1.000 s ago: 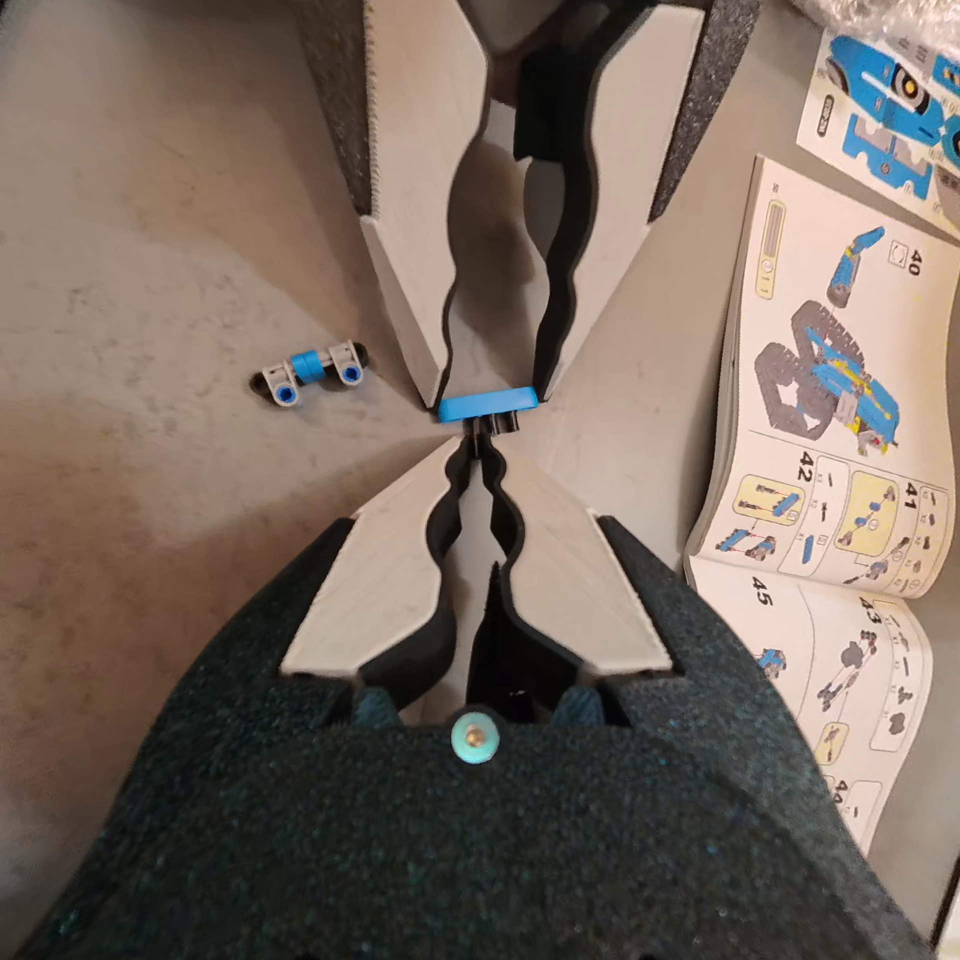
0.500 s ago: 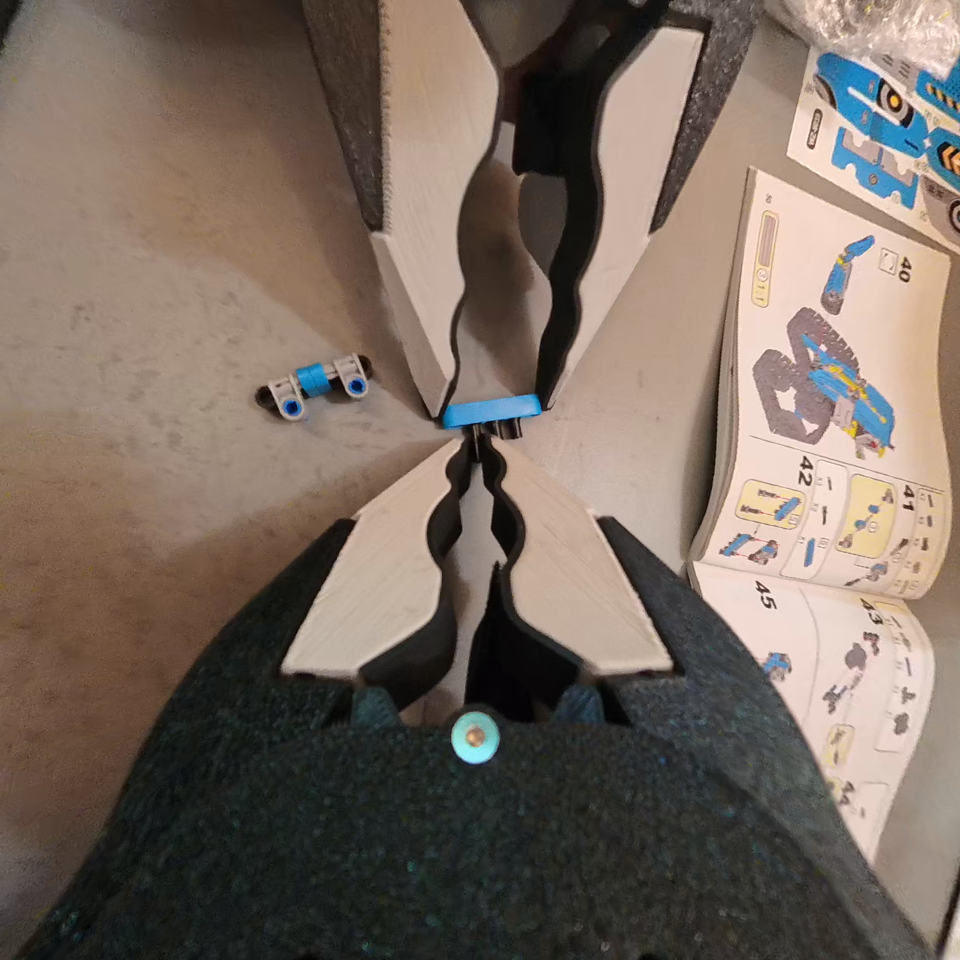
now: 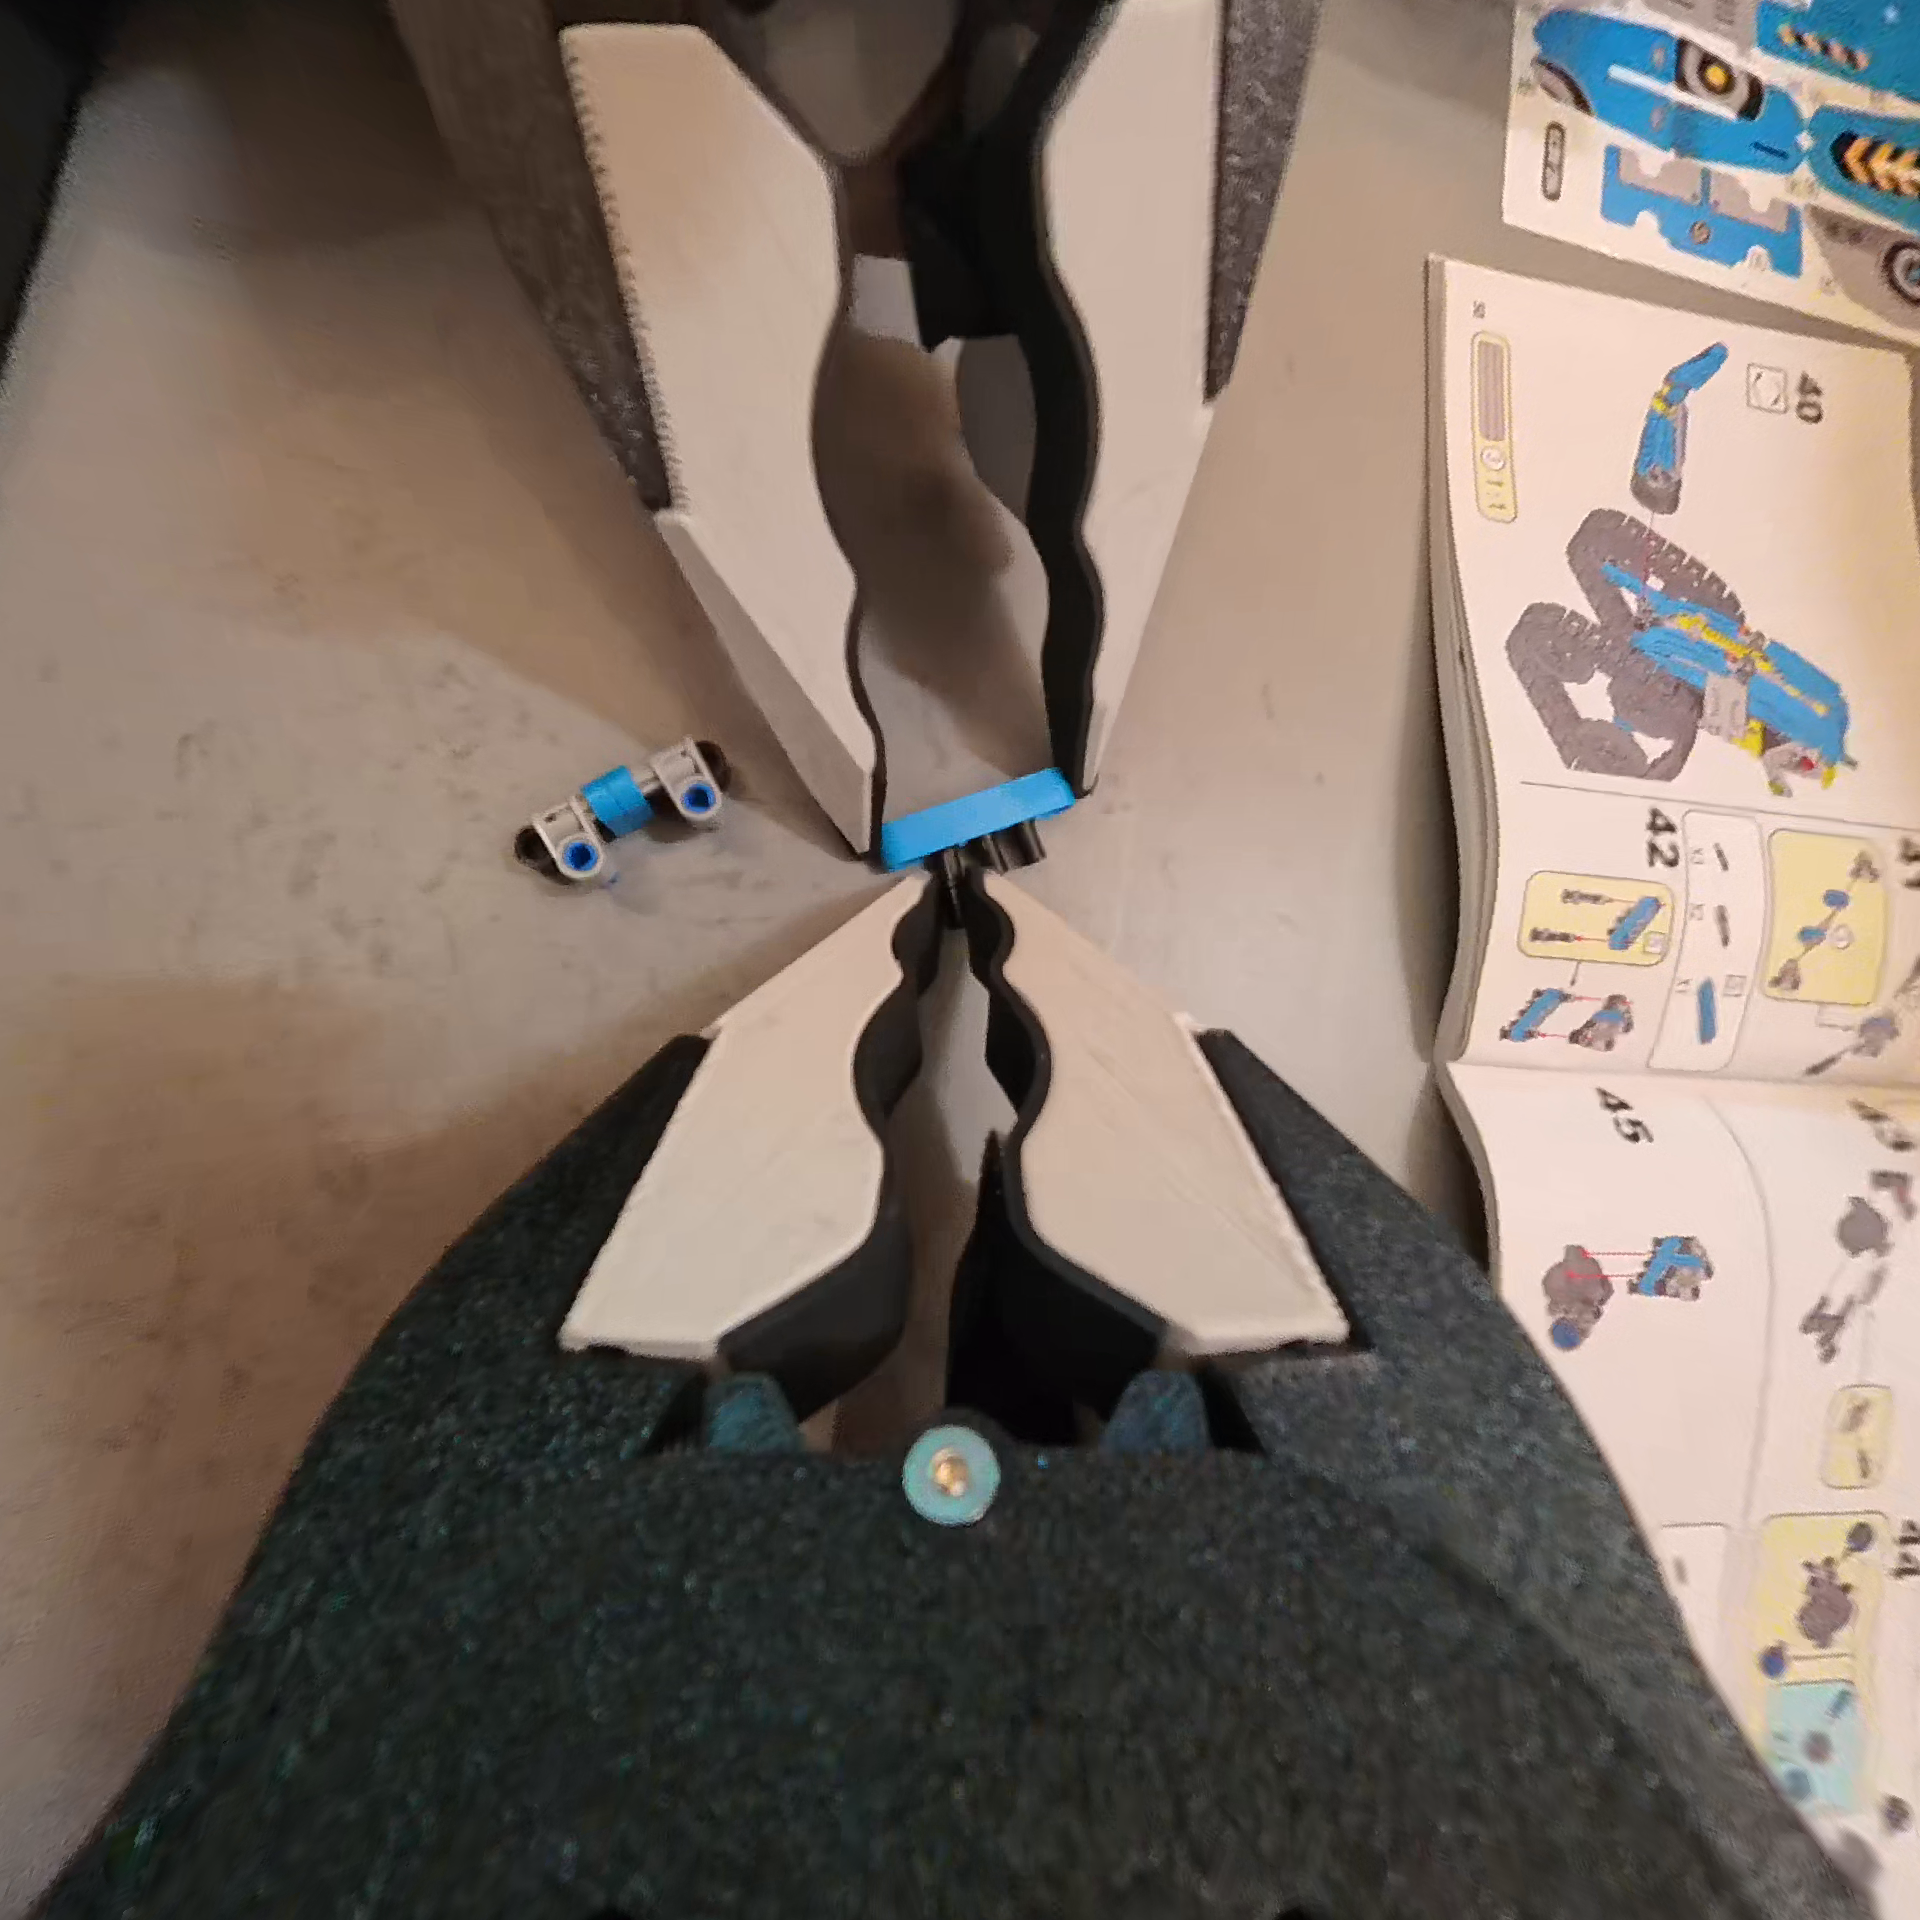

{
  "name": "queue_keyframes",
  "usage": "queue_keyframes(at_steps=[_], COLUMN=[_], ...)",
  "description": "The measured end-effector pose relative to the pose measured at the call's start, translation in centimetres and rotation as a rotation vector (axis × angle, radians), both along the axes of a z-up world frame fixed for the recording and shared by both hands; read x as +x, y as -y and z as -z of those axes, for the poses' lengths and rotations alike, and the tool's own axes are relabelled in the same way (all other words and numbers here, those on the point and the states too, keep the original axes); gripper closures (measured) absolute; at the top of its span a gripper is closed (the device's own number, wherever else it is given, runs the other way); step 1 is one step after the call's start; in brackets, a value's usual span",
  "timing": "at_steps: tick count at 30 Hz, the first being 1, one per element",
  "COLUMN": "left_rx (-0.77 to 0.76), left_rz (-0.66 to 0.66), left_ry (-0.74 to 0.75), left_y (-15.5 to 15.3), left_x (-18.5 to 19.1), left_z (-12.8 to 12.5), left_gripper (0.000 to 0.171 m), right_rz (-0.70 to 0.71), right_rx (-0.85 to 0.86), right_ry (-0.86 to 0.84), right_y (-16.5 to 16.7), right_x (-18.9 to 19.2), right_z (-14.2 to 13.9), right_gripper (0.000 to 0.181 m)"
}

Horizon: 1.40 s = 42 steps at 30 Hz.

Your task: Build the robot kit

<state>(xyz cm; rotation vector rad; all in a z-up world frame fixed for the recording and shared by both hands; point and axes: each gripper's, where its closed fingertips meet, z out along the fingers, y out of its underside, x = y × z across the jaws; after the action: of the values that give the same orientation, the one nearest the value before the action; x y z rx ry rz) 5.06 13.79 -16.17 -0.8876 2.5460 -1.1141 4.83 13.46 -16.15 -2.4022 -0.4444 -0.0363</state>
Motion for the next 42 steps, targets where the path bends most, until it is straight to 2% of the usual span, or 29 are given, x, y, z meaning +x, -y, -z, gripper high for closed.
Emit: queue_keyframes(at_steps=[3, 10, 15, 23, 42], left_rx=[0.007, 0.007, 0.016, 0.015, 0.013], left_rz=[-0.003, -0.041, -0.082, -0.078, -0.081], left_ry=[0.008, 0.004, 0.005, 0.011, 0.019], left_y=[0.0, 0.1, 0.2, 0.2, 0.2], left_x=[0.0, 0.0, 0.0, -0.1, 0.0], left_z=[0.0, 0.0, 0.0, 0.0, 0.0], left_gripper=[0.133, 0.133, 0.133, 0.132, 0.133], right_rz=[0.025, 0.037, 0.201, 0.258, 0.238], right_rx=[-0.005, 0.044, -0.010, -0.013, 0.044], right_ry=[-0.102, -0.121, -0.172, -0.183, -0.164], right_y=[0.1, 0.9, 2.4, 1.9, 1.0], right_x=[-0.1, 0.6, 0.7, -0.4, -0.8], right_z=[-0.1, -1.0, -0.3, 0.1, 0.0], right_gripper=[0.173, 0.160, 0.150, 0.154, 0.154])
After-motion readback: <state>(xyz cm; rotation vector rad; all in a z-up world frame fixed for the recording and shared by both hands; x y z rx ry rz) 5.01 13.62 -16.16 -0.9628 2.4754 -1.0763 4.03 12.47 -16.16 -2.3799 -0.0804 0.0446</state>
